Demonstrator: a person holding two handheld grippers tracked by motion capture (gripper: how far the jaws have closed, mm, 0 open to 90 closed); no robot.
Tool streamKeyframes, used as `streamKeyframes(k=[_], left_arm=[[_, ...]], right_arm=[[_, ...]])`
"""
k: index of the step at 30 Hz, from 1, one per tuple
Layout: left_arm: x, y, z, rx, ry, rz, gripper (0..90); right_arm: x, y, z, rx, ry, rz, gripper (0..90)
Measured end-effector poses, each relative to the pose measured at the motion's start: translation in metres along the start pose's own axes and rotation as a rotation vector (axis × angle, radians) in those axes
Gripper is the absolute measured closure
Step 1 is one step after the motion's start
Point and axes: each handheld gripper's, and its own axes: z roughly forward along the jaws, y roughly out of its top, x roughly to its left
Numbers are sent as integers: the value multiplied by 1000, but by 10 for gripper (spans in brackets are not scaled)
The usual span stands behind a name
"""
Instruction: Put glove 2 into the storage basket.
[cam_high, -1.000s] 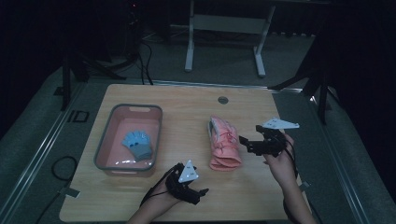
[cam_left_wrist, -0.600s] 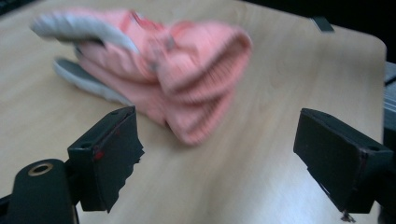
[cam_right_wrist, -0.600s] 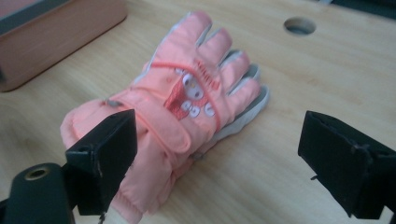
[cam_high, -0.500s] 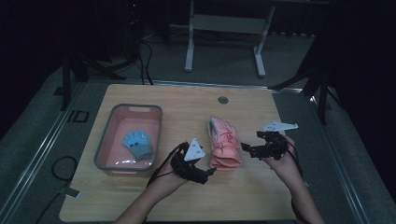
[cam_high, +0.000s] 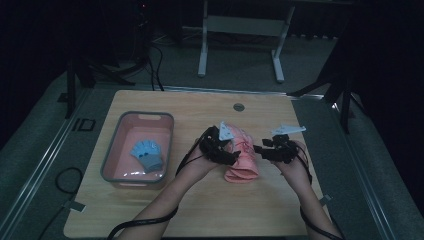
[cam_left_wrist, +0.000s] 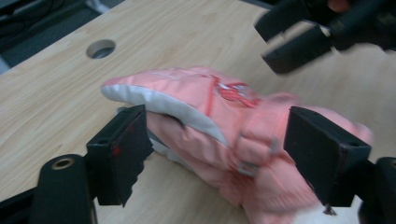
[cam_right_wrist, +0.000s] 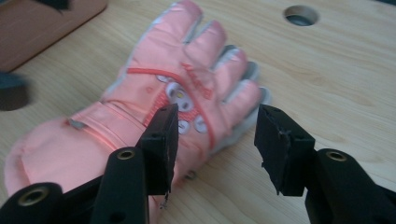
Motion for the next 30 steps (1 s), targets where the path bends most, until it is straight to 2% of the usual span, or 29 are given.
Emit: streamKeyframes(k=[3, 6, 7, 8, 11, 13, 16, 18, 19, 21, 22, 25, 26, 28, 30], left_arm=[[6, 1, 11, 41, 20, -41, 264], [12, -3, 23, 88, -19, -108, 290], [12, -4, 26, 99, -25, -109, 290], [11, -5, 30, 107, -2, -106, 288], [13, -7, 38, 113, -13, -153, 278], [13, -12, 45, 137, -27, -171, 262], [14, -22, 55, 167, -58, -210, 218], [16, -27, 60, 180, -61, -229, 200], [18, -30, 62, 186, -72, -251, 190], [20, -34, 65, 193, -88, -276, 191], [22, -36, 67, 198, -100, -288, 194], [24, -38, 71, 198, -155, -310, 261], [24, -38, 72, 198, -175, -314, 314], [24, -39, 74, 197, -200, -327, 396], [26, -39, 76, 196, -227, -347, 433]], right_arm=[[0, 3, 9, 12, 14, 6, 483], [-1, 4, 15, 12, 35, 37, 473], [-2, 3, 16, 8, 43, 51, 472], [-3, 2, 18, 6, 49, 60, 462], [-5, -3, 26, 21, 58, 94, 434], [-8, -8, 32, 44, 77, 126, 422], [-12, -15, 40, 77, 108, 190, 409], [-13, -20, 47, 102, 125, 240, 395], [-15, -22, 50, 109, 136, 265, 373], [-22, -27, 58, 138, 182, 373, 353], [-25, -29, 61, 148, 207, 405, 354], [-29, -32, 67, 163, 246, 437, 363], [-30, -32, 69, 167, 264, 450, 393], [-31, -33, 70, 168, 271, 446, 436], [-31, -33, 70, 169, 284, 451, 512]])
